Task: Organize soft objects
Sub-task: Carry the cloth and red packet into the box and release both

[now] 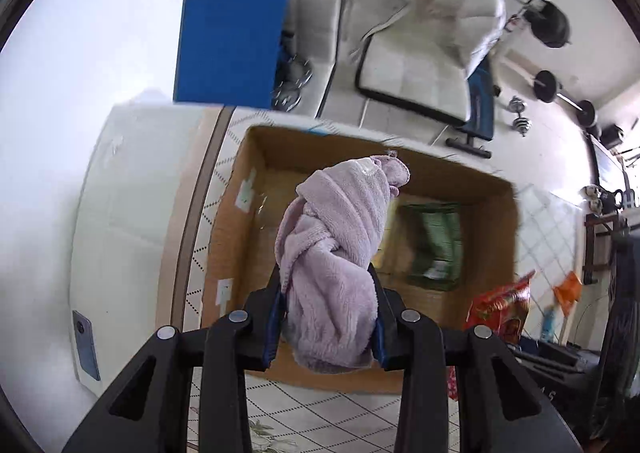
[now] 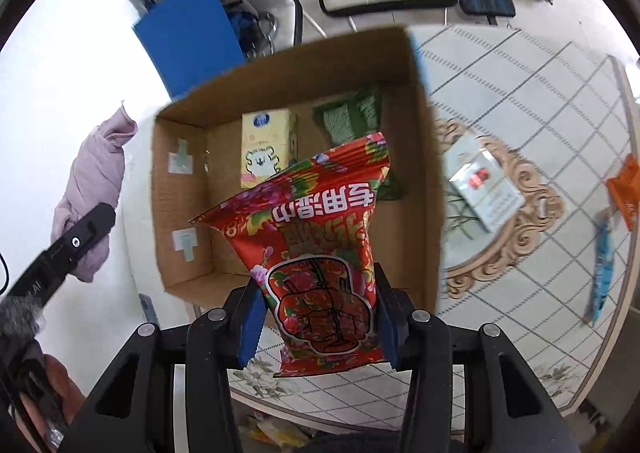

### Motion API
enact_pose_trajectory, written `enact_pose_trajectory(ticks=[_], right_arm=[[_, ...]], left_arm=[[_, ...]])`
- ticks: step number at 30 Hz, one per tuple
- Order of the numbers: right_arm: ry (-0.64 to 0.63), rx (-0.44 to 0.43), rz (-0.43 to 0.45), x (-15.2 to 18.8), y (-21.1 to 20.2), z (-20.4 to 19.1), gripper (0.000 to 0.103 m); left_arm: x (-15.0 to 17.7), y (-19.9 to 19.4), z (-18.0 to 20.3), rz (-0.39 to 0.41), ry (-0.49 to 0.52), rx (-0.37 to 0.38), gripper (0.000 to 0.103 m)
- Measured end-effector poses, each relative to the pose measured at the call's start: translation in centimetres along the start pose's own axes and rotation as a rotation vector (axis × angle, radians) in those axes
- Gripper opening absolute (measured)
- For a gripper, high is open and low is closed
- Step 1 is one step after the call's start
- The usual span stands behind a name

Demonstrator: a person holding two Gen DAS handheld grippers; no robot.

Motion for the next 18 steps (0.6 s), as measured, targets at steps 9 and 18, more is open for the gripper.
enact_pose_trajectory(ticks=[9,18], right_arm=[[0.046,0.11,-0.102,-0.4,10.2,-0.6,0.05],[0.022,0.146,-0.148,0.0,12.8,-0.7,0.082]], left_arm=[[-1.2,10.1,-2.0,-0.151,0.013,-0.004,0.033],[-1.5,12.5,-2.0,-0.22,0.053,-0.014,0.081]])
Point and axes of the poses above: each gripper's, at about its wrist camera, not at the fingertips, and y roughly the way its jaws point, z to its right, x to its underside, the point moved 9 cm from there along y, roughly the way its jaws point, and after that the axes turned 8 degrees about z, right-handed, at the moved point
